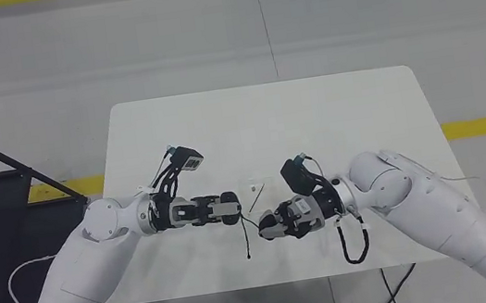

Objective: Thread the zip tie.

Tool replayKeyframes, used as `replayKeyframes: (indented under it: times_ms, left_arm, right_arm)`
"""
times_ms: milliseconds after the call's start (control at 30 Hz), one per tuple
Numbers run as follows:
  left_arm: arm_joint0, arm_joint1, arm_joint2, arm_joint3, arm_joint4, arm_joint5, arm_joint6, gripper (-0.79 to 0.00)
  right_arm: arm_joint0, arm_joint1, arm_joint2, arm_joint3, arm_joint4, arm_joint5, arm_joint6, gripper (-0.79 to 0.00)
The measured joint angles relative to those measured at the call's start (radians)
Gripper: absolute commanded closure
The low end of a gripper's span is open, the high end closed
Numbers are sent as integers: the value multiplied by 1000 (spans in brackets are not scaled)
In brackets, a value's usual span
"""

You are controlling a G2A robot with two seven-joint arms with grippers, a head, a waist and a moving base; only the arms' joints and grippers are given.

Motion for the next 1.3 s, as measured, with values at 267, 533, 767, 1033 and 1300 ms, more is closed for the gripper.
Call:
replayKeyframes:
  times_ms: [267, 533, 767, 1033, 1300]
  left_arm:
    - [1, -4, -6, -3, 9, 6, -6, 0]
    - [1, -8, -14, 18, 26, -3, 3, 0]
    - [-2, -13, -19, 50, 19, -10, 10, 0]
    - [-7, -20, -14, 72, 23, -11, 11, 0]
    - [-10, -27, -8, 92, 22, -9, 9, 0]
  right_arm:
    - [8, 2, -11, 2, 5, 0, 0, 0]
    - [-8, 11, 13, -38, 29, 0, 0, 0]
    - [-36, 28, 42, -102, 66, 0, 0, 0]
    - [-68, 45, 85, -144, 99, 0, 0, 0]
    - [-105, 50, 139, -174, 120, 0, 0, 0]
